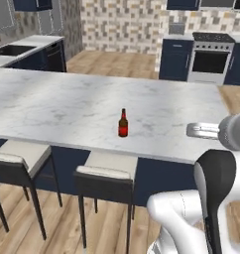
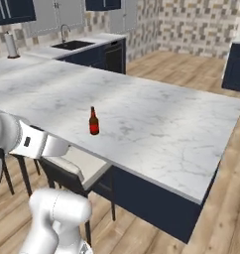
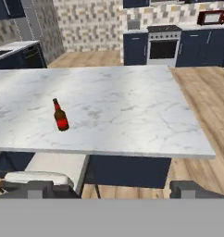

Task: Get the candle and the beer from the cabinet and move them to the dining counter.

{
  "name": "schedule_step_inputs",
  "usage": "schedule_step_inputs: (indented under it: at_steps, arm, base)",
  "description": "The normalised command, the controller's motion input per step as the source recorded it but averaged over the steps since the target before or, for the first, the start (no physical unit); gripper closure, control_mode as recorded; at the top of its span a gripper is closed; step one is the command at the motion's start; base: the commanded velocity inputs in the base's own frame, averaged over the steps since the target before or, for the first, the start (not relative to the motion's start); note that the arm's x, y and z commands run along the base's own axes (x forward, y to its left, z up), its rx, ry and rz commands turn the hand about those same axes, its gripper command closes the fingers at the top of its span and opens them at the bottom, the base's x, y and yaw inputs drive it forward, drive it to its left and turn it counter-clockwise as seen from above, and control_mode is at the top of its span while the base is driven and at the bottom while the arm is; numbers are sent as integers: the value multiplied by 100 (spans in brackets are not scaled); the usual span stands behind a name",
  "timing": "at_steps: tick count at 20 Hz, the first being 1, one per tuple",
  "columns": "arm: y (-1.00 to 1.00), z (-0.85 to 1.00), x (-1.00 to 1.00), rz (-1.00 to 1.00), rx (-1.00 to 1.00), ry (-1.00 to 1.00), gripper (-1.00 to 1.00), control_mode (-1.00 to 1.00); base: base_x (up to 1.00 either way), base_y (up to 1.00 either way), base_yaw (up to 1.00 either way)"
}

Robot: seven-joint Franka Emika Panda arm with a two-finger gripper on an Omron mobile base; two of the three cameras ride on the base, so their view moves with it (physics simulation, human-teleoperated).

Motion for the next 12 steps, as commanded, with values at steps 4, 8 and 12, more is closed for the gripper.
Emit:
schedule_step_inputs:
  at_steps: [4,8,12]
  arm:
    - [0,0,0,0,0,0,-100,100]
    - [0,0,0,0,0,0,-100,100]
    - [0,0,0,0,0,0,-100,100]
  base:
    - [-38,-82,-21]
    - [-23,-96,-17]
    - [-19,-100,-15]
